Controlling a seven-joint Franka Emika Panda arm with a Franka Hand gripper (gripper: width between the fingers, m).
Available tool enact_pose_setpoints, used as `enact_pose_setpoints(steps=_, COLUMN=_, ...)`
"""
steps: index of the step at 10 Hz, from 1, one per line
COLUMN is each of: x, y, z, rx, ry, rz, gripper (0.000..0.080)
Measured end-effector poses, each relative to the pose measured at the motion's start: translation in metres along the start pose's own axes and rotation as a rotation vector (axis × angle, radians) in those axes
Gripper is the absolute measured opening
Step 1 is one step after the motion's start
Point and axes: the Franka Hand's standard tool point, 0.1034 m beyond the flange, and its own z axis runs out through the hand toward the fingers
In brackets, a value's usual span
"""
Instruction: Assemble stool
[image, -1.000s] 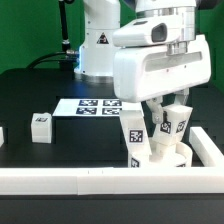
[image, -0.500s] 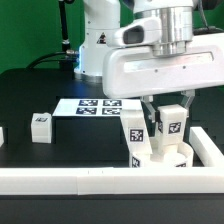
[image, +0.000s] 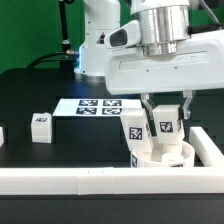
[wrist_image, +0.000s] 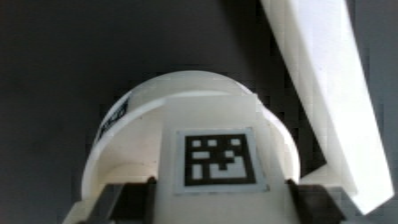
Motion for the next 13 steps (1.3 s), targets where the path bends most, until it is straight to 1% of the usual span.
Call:
enact_pose_setpoints(steps=2, x=-0.001, y=-0.002, z=0.0, rx=0.021, ry=0.005, rz=0.229, gripper=0.0337)
enact_pose_setpoints(steps=4, x=-0.005, y=-0.006, z=0.0, rx=0.03, ry=0.001, rz=0.407, gripper=0.0337)
enact_pose_setpoints(steps=5, x=-0.005, y=-0.007, z=0.0, rx=0.031, ry=0.001, rz=0.407, gripper=0.0342)
enact_pose_setpoints(steps=6, x=-0.006, y=-0.007, z=0.0, rx=0.027, ry=-0.003, rz=0.373, gripper=0.0342)
enact_pose_setpoints(steps=7, x=-0.007, y=-0.012, z=-0.002, rx=0.017, ry=-0.022, rz=0.288, gripper=0.0562)
enact_pose_setpoints(steps=8, x=-0.007, y=-0.017, z=-0.006, rx=0.018, ry=-0.035, rz=0.278, gripper=0.0562)
enact_pose_setpoints(steps=9, x=-0.008, y=-0.023, z=-0.012, rx=0.018, ry=-0.05, rz=0.239, gripper=0.0634)
enact_pose_setpoints(steps=10, x=-0.007, y=-0.027, z=-0.022, rx=0.017, ry=-0.058, rz=0.073, gripper=0.0645)
enact_pose_setpoints(steps=11, x=-0.006, y=-0.03, z=-0.027, rx=0.021, ry=-0.06, rz=-0.024, gripper=0.0645)
enact_pose_setpoints(steps=13, x=-0.006, y=-0.027, z=-0.024, rx=0.021, ry=-0.059, rz=-0.241, gripper=0.0649)
